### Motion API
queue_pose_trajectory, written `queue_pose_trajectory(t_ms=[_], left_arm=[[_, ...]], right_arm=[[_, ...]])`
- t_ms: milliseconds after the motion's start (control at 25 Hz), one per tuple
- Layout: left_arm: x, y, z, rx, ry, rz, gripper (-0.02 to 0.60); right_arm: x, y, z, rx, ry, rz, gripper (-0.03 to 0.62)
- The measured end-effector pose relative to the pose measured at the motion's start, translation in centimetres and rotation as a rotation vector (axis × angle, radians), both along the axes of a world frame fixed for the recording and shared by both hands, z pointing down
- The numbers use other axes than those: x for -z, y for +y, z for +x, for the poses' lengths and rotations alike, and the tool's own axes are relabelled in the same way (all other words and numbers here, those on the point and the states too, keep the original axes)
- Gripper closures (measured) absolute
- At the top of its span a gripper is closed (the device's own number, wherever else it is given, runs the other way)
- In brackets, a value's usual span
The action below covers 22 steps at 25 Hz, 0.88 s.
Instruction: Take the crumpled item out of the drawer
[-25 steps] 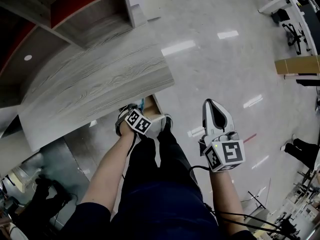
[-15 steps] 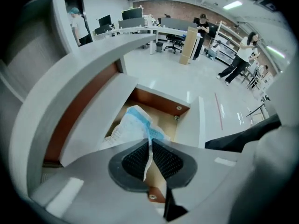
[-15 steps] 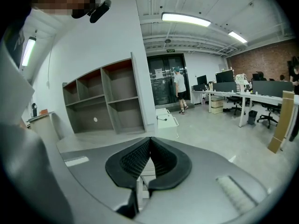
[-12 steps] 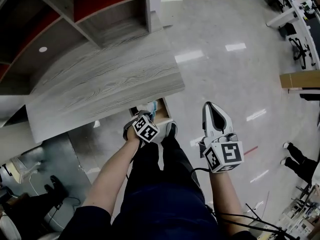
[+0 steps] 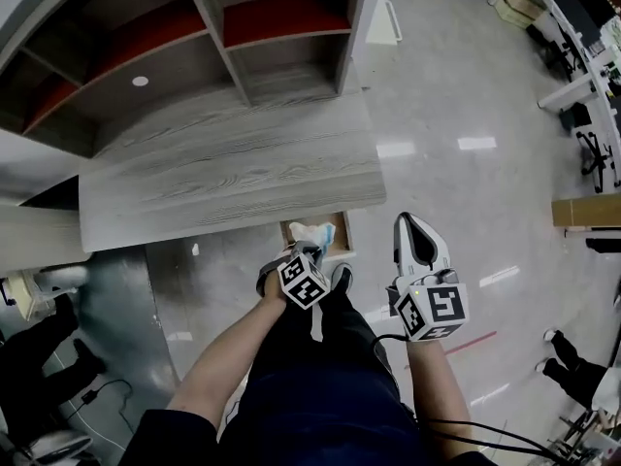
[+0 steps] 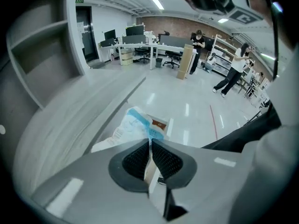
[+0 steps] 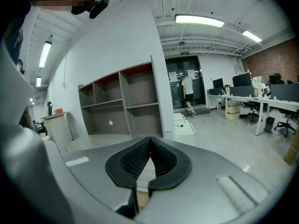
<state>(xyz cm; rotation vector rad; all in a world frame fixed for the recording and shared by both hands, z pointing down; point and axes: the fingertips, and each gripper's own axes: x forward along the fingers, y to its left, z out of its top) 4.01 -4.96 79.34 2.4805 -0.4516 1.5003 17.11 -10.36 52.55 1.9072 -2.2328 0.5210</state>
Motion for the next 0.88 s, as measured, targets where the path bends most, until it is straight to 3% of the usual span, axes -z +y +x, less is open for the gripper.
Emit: queue_pose_trajectory(t_ms=[360, 600, 880], left_arm=[[7.9, -6.2, -1.8, 0.117, 0.08, 0.115, 0.557], [9.5, -11.8, -2.8, 0.167, 0.06, 0.159, 0.557], [7.7, -16.2, -2.5, 0.174, -0.001, 0.152, 0.557]], right_arm=[[3.6, -2.4, -3.2, 0.085, 0.015, 0.068, 0.588], [5.6, -3.0, -3.1, 0.088, 0.037, 0.1, 0.588], [6.5, -3.6, -0.1, 0.031, 0.048, 0.106, 0.588]])
